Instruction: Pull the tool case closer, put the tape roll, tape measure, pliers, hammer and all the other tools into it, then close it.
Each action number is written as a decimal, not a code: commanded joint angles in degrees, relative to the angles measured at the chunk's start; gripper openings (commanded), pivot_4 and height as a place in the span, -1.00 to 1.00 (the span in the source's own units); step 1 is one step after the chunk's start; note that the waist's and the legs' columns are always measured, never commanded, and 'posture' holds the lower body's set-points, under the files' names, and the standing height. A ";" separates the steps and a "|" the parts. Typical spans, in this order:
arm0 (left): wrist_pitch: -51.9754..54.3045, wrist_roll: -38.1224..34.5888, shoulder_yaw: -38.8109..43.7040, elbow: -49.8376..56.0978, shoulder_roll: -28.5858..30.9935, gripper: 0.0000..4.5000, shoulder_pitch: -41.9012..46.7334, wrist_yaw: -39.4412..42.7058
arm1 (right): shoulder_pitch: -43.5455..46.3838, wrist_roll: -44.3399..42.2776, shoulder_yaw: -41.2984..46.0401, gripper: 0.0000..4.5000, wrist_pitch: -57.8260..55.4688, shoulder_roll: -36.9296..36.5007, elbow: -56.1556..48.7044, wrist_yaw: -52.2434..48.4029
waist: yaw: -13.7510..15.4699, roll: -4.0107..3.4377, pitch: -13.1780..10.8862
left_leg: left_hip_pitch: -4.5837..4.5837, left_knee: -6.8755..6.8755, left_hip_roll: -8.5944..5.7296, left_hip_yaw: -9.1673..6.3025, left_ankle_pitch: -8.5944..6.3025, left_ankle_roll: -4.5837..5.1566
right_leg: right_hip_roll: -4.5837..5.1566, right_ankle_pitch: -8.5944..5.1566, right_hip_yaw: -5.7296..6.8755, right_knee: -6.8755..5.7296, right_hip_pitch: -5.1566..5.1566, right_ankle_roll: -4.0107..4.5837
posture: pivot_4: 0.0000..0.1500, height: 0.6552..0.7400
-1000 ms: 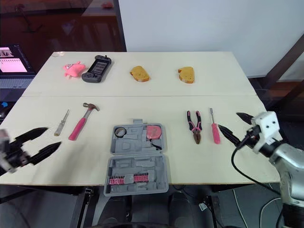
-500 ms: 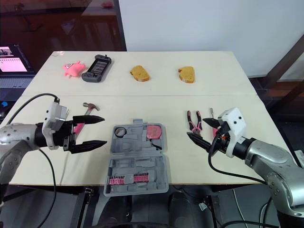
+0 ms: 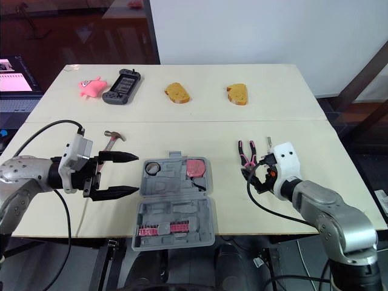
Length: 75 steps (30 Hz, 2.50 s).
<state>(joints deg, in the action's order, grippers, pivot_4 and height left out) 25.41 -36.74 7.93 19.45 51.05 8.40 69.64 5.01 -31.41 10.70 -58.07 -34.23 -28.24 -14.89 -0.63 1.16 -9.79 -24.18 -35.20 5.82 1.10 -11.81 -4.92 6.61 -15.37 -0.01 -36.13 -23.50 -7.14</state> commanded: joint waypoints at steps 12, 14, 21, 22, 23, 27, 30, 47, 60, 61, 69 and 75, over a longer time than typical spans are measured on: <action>-0.24 -0.55 7.18 7.30 1.09 1.00 -5.86 -3.55 | 6.32 11.44 -5.84 0.99 8.06 9.39 16.25 5.06 | -0.04 -0.03 0.00 | -0.07 -0.01 0.00 -0.01 0.00 0.00 | -0.03 0.01 0.00 -0.02 -0.05 -0.02 | 1.00 0.54; -0.35 -0.53 7.19 7.37 1.18 1.00 -5.97 -3.68 | 6.52 12.32 -5.96 0.99 8.89 10.16 17.30 5.00 | -0.02 -0.03 0.00 | -0.07 -0.02 0.00 -0.01 0.00 0.00 | -0.03 0.01 0.00 -0.02 -0.05 -0.03 | 1.00 0.54; -0.87 -0.18 7.06 6.96 1.30 1.00 -5.68 -3.82 | 6.41 15.09 -5.77 0.76 10.68 13.26 20.23 6.37 | -0.05 -0.05 -0.01 | -0.08 -0.02 0.00 -0.01 0.00 0.00 | -0.04 0.01 0.00 -0.03 -0.06 -0.03 | 1.00 0.54; -0.96 -0.12 7.08 6.86 1.33 1.00 -5.72 -3.75 | 6.06 15.36 -5.52 0.65 10.60 13.49 19.96 6.62 | -0.05 -0.04 0.00 | -0.08 -0.02 0.00 -0.01 0.00 0.00 | -0.04 0.02 0.00 -0.03 -0.06 -0.03 | 1.00 0.54; -1.06 -0.08 7.07 6.76 1.36 1.00 -5.78 -3.67 | 5.74 15.46 -5.29 0.41 10.62 13.68 19.72 6.74 | -0.05 -0.04 0.00 | -0.08 -0.02 0.00 -0.01 0.01 0.00 | -0.04 0.02 0.00 -0.03 -0.05 -0.03 | 1.00 0.54; -1.45 0.21 6.78 6.22 1.26 1.00 -5.83 -3.38 | 4.81 15.88 -5.05 -0.48 10.68 14.04 18.99 6.72 | -0.04 -0.04 0.00 | -0.08 -0.02 0.00 -0.01 0.00 0.00 | -0.04 0.02 0.00 -0.04 -0.05 -0.03 | 1.00 0.54; -1.70 0.33 6.40 5.92 1.08 1.00 -5.68 -3.18 | 4.07 15.96 -5.17 -0.57 10.19 14.44 17.79 6.89 | -0.05 -0.05 0.00 | -0.07 -0.02 0.00 -0.01 0.00 0.00 | -0.04 0.01 0.00 -0.04 -0.05 -0.03 | 1.00 0.54; -5.52 2.09 7.59 1.85 -0.03 1.00 -9.47 -2.86 | 6.06 16.82 -8.84 -0.57 9.19 9.10 13.89 -1.48 | -0.14 -0.10 -0.02 | -0.08 0.00 0.01 -0.01 0.00 0.00 | -0.04 0.01 0.00 -0.04 -0.08 -0.03 | 1.00 0.54; -13.72 5.63 13.09 -2.06 -2.68 1.00 -18.68 -4.04 | 22.23 19.16 -23.83 -0.57 11.85 -9.19 6.49 -25.62 | -0.28 -0.19 -0.08 | -0.17 -0.01 0.01 -0.01 0.00 0.00 | -0.04 0.01 0.00 -0.04 -0.21 -0.03 | 1.00 0.54; -14.50 6.10 13.39 -2.35 -2.99 1.00 -19.73 -3.91 | 25.08 18.10 -25.38 -0.57 10.98 -10.25 6.21 -28.80 | -0.35 -0.19 -0.08 | -0.17 0.01 0.01 0.00 0.00 0.00 | -0.04 0.01 0.00 -0.05 -0.24 -0.02 | 1.00 0.54; -17.14 6.79 18.09 -1.22 -5.91 1.00 -29.22 -5.33 | 45.65 17.93 -44.38 -0.57 3.57 -10.88 10.27 -48.35 | -0.17 -0.17 -0.09 | -0.29 -0.01 0.03 0.01 0.00 0.00 | -0.05 0.01 -0.01 -0.09 -0.42 -0.01 | 1.00 0.54; -17.58 6.34 22.08 1.52 -8.46 1.00 -36.99 -6.30 | 50.37 22.38 -52.54 -0.57 3.23 -5.32 13.03 -48.95 | -0.12 -0.16 -0.09 | -0.37 -0.03 0.03 0.01 0.01 0.00 | -0.05 0.02 -0.01 -0.15 -0.54 0.01 | 1.00 0.54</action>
<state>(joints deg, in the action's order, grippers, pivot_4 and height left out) 9.11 -29.92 27.58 18.79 43.03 -27.57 63.72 53.10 -11.05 -41.44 -55.29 -40.11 -15.18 -63.93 -0.75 1.00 -9.87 -24.55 -35.23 5.86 1.11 -11.80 -4.93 6.56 -15.34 -0.02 -36.28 -24.04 -7.13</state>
